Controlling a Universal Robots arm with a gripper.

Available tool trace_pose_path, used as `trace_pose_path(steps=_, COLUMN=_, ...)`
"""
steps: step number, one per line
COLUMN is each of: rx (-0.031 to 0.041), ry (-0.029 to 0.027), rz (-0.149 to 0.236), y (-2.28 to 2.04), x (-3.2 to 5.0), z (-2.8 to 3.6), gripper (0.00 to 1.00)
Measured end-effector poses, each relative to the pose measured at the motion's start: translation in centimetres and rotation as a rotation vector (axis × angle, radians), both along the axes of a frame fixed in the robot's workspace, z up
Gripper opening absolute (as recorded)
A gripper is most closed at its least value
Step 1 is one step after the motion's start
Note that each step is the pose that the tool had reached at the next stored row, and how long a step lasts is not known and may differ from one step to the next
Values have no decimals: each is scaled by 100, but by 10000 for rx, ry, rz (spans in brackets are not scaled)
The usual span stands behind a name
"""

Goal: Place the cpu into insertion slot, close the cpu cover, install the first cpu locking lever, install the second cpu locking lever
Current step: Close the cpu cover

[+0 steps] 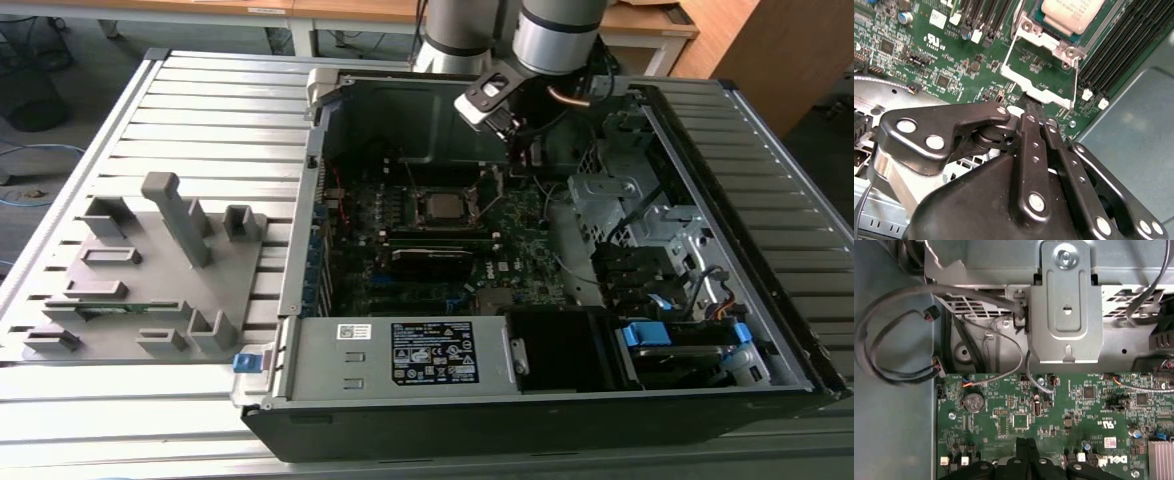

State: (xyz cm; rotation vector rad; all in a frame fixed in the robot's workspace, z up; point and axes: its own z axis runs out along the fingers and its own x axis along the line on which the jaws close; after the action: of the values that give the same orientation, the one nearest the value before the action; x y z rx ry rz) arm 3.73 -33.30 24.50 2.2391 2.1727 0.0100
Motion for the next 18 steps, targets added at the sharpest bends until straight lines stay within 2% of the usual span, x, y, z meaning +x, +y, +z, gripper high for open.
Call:
trace_pose_path(steps=8, rx=1, ry=-84, rz=0, y=0, x=-173, z=0, gripper=10)
trace_pose_path(steps=15, rx=2, ry=-190, rz=0, y=0, x=-357, z=-1, gripper=10)
trace_pose_path(steps=18, rx=1, ry=-205, rz=0, y=0, x=-401, z=-1, gripper=10)
